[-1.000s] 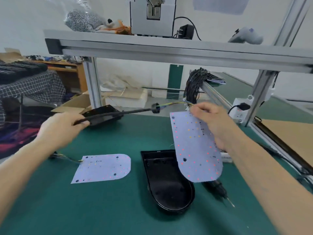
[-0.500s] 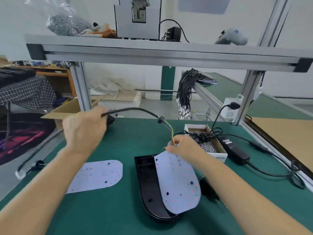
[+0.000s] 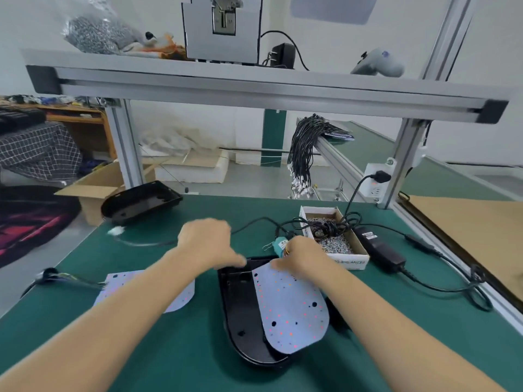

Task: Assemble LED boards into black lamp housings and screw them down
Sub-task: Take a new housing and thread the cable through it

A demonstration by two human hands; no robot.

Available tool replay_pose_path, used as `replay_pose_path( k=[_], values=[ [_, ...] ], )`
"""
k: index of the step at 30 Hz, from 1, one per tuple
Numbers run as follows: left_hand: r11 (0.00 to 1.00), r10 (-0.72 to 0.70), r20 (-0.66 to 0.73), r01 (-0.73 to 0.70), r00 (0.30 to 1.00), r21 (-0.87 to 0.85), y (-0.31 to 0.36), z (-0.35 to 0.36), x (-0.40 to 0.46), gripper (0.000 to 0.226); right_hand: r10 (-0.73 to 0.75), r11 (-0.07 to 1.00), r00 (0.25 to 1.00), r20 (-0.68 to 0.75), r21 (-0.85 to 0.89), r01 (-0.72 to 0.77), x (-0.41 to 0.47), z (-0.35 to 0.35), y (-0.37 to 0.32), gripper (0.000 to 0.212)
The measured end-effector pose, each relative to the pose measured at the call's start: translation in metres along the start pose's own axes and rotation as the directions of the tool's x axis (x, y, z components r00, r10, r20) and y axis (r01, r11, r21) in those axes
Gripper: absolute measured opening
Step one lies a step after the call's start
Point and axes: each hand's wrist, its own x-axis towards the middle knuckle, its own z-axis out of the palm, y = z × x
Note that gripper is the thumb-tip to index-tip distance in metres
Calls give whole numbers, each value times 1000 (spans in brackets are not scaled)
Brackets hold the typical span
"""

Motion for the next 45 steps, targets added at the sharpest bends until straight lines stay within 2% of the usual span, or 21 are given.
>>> replay_pose_path(
  k=[2, 4, 8, 13, 14, 16, 17, 19, 21, 22, 24, 27, 29, 31, 34, 36, 38, 39, 41, 43, 45],
  values=[
    [993, -51, 184, 70, 982, -99, -5, 23, -3, 44, -9, 998, 1000, -7, 55, 9, 4, 6, 0, 54],
    [965, -81, 223, 133, 971, -226, -8, 35, -1, 34, -16, 996, 999, -35, 93, 20, 8, 9, -3, 49],
    [946, -168, 6, 163, 986, -279, -16, 34, 13, 16, -41, 993, 994, -99, 108, 52, 17, 7, -6, 46],
    [945, -245, -286, 163, 926, -284, -31, 14, 19, 25, -144, 986, 990, 10, 87, 143, 21, -21, 5, 40],
    [966, -198, -401, 109, 895, -233, -31, 6, 18, 24, -125, 992, 991, 42, 38, 124, 21, -24, 7, 39],
    [998, 39, -603, -61, 797, -16, -23, -7, 15, 16, -34, 983, 996, 87, -174, 49, 19, -27, 4, 38],
    [985, 168, -646, -148, 744, 87, -16, -14, 11, 15, 13, 956, 999, 45, -293, 1, 18, -29, 1, 32],
    [932, 363, -627, -280, 689, 231, -1, -25, 0, 16, -7, 905, 976, -217, -417, -86, 14, -38, -10, 16],
    [874, 485, -562, -368, 669, 317, 17, -28, -10, 14, -123, 969, 897, -424, -245, 18, 14, -52, -24, 29],
    [845, 535, -539, -404, 650, 352, 25, -25, -13, 12, -157, 988, 891, -425, -67, 142, 15, -59, -36, 37],
    [772, 635, -486, -502, 600, 389, 40, -17, -17, 19, -208, 928, 944, -258, 251, 273, 15, -66, -64, 57],
    [622, 771, -268, -591, 578, 514, 57, 3, -22, 24, -276, 917, 960, 48, 311, 248, 20, -56, -98, 69],
    [562, 800, -98, -682, 592, 468, 59, 16, -24, 35, -266, 824, 947, 181, 552, 126, 28, -49, -106, 57],
    [556, 818, -137, -706, 559, 439, 54, 18, -27, 38, -193, 719, 971, 139, 694, 44, 34, -45, -103, 32],
    [613, 744, -478, -762, 468, 209, 36, 13, -34, 45, -113, 776, 986, -123, 608, 165, 38, -42, -92, 21],
    [670, 522, -703, -742, 484, -13, 24, 12, -40, 48, -124, 812, 955, -269, 526, 253, 31, -48, -87, 30],
    [729, 158, -808, -619, 568, -292, 10, 13, -46, 38, -152, 860, 932, -328, 421, 289, 21, -54, -79, 30],
    [719, -101, -762, -483, 640, -500, 0, 15, -46, 32, -167, 876, 923, -348, 377, 300, 16, -57, -75, 30],
    [540, -505, -381, -61, 775, -840, -25, 21, -38, 37, -167, 884, 911, -377, 351, 308, 4, -62, -62, 27],
    [315, -531, 134, 342, 837, -886, -42, 29, -29, 69, -159, 903, 907, -390, 315, 293, -13, -65, -51, 25],
    [125, -354, 437, 505, 827, -854, -40, 37, -23, 71, -178, 919, 903, -390, 263, 295, -25, -65, -44, 24]
  ],
)
